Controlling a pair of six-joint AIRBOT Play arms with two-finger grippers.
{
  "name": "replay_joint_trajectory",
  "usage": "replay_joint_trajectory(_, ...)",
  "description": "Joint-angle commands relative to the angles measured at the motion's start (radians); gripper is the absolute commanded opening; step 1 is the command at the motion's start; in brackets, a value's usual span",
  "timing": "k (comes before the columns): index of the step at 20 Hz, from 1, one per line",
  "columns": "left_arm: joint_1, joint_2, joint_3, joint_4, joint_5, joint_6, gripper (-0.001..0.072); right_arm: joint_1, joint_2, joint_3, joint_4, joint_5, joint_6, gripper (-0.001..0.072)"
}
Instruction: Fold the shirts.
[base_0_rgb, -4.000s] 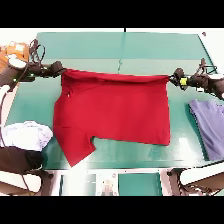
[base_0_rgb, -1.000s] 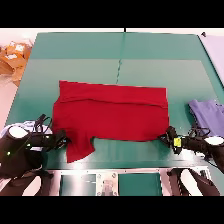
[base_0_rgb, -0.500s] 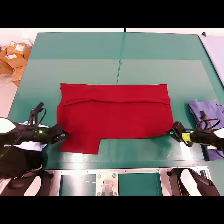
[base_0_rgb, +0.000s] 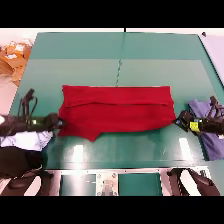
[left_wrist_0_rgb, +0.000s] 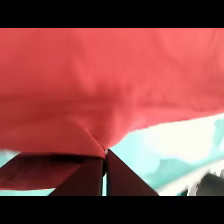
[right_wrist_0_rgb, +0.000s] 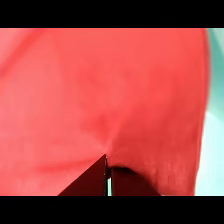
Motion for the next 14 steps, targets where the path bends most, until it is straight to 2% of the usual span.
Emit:
replay_joint_trajectory(1,0.0,-0.23,0.193,-0.048,0.099,0.103,0.0024,0.081,-0.175,0.128,0.03,-0.143,0.002,0.0017)
replay_joint_trajectory(6,0.0,-0.6,0.494,-0.069,0.151,0.132,0.0024,0.17,-0.513,0.388,0.036,-0.271,0.002,0.0018)
replay_joint_trajectory(11,0.0,-0.874,0.663,-0.203,0.201,0.23,0.0026,0.241,-0.812,0.581,0.035,-0.358,0.003,0.0019)
replay_joint_trajectory(12,-0.007,-0.911,0.672,-0.245,0.22,0.27,0.0081,0.241,-0.855,0.618,0.035,-0.378,0.003,0.01)
replay_joint_trajectory(13,-0.016,-0.935,0.673,-0.269,0.251,0.287,0.0407,0.238,-0.886,0.654,0.035,-0.389,0.003,0.0302)
replay_joint_trajectory(14,-0.024,-0.948,0.676,-0.283,0.284,0.285,0.0652,0.232,-0.908,0.694,0.037,-0.399,0.003,0.0461)
